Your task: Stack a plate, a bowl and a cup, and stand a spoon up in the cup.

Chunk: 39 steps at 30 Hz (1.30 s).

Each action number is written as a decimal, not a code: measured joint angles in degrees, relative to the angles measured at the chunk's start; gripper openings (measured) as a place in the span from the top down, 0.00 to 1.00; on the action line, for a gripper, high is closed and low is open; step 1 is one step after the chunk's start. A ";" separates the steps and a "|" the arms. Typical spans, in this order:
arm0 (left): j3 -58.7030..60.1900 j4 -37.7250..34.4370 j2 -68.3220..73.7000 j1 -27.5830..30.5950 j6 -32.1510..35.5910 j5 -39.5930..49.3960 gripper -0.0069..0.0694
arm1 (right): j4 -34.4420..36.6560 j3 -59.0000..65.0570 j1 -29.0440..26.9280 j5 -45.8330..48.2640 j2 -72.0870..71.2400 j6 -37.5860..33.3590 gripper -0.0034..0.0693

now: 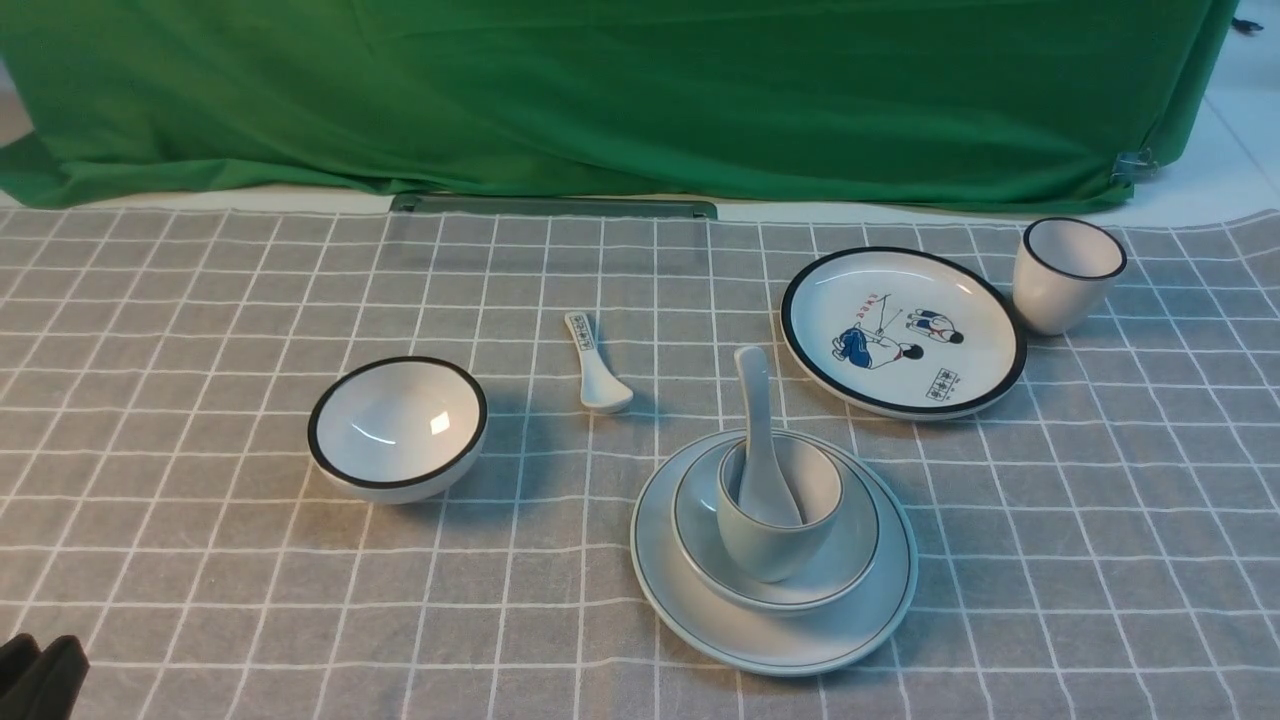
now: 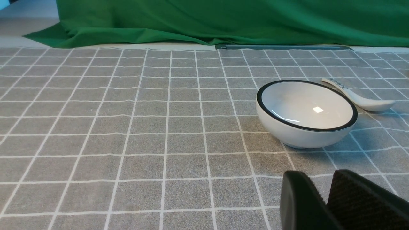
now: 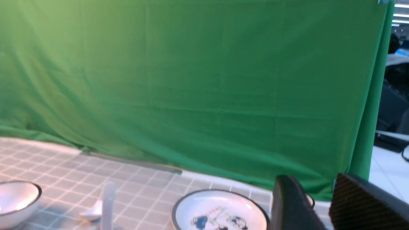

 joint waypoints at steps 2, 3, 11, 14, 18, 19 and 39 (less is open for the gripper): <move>0.00 0.00 0.00 0.00 0.00 0.00 0.73 | -0.16 0.74 -0.05 0.06 -0.04 0.12 0.62; 0.00 0.00 0.00 0.00 0.00 0.00 0.73 | -0.21 1.29 -0.05 0.23 -0.04 0.12 0.62; 0.00 0.00 0.00 0.00 0.19 0.00 0.72 | -0.76 13.45 -9.58 0.44 -0.85 -2.47 0.62; 0.00 0.00 0.00 0.00 0.19 0.00 0.72 | -0.82 18.04 -13.98 1.49 -1.59 -2.85 0.62; 0.00 0.00 -0.05 0.00 0.19 -0.05 0.71 | -0.92 19.08 -16.86 6.95 -1.74 -2.85 0.62; 0.00 0.13 -0.05 0.00 0.19 -0.05 0.71 | -0.92 19.08 -16.99 7.03 -1.74 -2.85 0.62; 0.00 0.38 -0.05 0.00 0.19 -0.01 0.68 | -0.92 19.08 -15.29 7.30 -1.74 0.17 0.62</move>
